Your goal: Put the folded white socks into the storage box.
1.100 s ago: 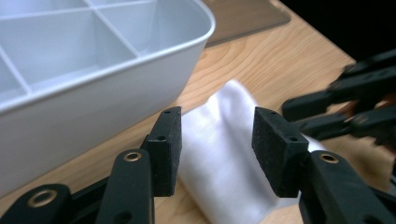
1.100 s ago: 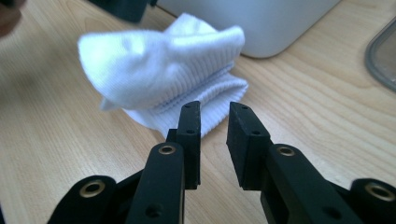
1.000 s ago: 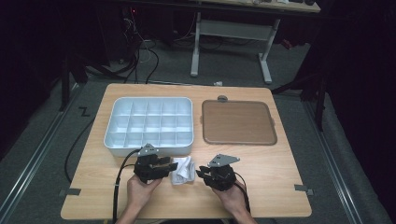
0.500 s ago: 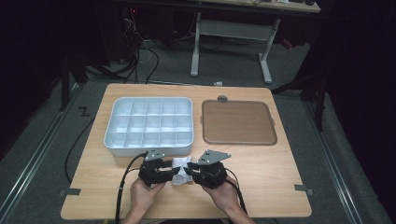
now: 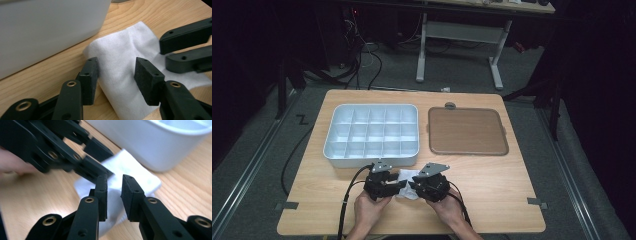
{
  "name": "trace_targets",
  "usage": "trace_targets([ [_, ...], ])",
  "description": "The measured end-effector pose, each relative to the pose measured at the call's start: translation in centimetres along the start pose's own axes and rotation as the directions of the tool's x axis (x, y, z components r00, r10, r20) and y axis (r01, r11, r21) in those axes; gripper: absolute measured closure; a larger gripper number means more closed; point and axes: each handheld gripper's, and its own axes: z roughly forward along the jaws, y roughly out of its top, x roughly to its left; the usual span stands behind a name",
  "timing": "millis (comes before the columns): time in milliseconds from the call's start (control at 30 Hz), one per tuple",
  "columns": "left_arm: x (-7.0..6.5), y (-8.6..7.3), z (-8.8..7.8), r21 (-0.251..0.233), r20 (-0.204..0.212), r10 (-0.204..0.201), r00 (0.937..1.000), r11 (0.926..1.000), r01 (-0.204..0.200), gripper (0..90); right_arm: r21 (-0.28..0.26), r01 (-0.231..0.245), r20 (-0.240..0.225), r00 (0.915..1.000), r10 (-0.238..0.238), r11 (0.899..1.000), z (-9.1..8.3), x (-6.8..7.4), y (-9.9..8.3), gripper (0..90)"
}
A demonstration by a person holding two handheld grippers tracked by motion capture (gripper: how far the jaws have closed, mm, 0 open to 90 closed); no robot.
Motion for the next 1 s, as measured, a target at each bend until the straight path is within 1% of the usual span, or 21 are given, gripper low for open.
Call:
trace_targets([
  [100,0.1,0.0,0.1,0.006,0.004,-0.017,0.9998,0.9998,0.017,55.8,0.024,-0.008,0.017,0.9998,0.008,1.000,0.4,-0.6,-0.7,75.7],
  [233,0.2,-0.1,0.2,0.012,0.004,-0.028,0.9996,0.9995,0.028,56.4,0.045,-0.016,0.027,0.9995,0.015,0.999,1.1,-1.2,-1.5,75.6],
  [267,0.3,-0.2,0.3,0.011,0.005,-0.036,0.9993,0.9993,0.036,56.4,0.050,-0.022,0.028,0.9994,0.020,0.999,1.2,-1.2,-1.6,75.6],
  [333,0.4,-0.3,0.3,0.013,0.005,-0.037,0.9993,0.9992,0.037,56.4,0.047,-0.029,0.026,0.9993,0.027,0.998,1.4,-1.4,-1.9,75.5],
  [400,0.5,-0.3,0.4,0.016,0.007,-0.051,0.9987,0.9986,0.051,56.4,0.044,-0.025,0.030,0.9993,0.024,0.999,1.6,-1.5,-2.1,75.3],
  [467,0.7,-0.3,0.4,0.026,0.009,-0.056,0.9984,0.9981,0.056,56.3,0.034,-0.031,0.025,0.9992,0.030,0.999,1.7,-1.6,-2.3,75.0],
  [500,0.7,-0.3,0.4,0.023,0.012,-0.065,0.9978,0.9976,0.065,56.0,0.032,-0.035,0.024,0.9991,0.034,0.999,1.7,-1.6,-2.4,74.7],
  [700,0.9,-0.4,0.4,0.025,0.012,-0.063,0.9980,0.9977,0.063,55.8,0.027,-0.041,0.011,0.9991,0.041,0.999,1.9,-1.8,-2.5,73.6],
  [800,1.0,-0.3,0.4,0.024,0.010,-0.069,0.9976,0.9973,0.069,55.7,0.020,-0.044,0.010,0.9990,0.044,0.999,2.0,-1.8,-2.5,73.6],
  [833,1.2,-0.3,0.3,0.024,0.009,-0.072,0.9973,0.9971,0.072,55.5,0.023,-0.047,0.009,0.9989,0.047,0.999,2.1,-1.8,-2.5,73.6],
  [900,1.4,-0.3,0.2,0.015,0.010,-0.099,0.9950,0.9950,0.099,55.1,0.018,-0.050,0.000,0.9988,0.050,0.999,2.2,-1.9,-2.4,73.6],
  [1000,1.6,-0.3,-0.1,0.013,0.010,-0.100,0.9949,0.9949,0.100,55.0,0.020,-0.046,-0.002,0.9989,0.046,0.999,2.4,-1.7,-2.3,73.6],
])
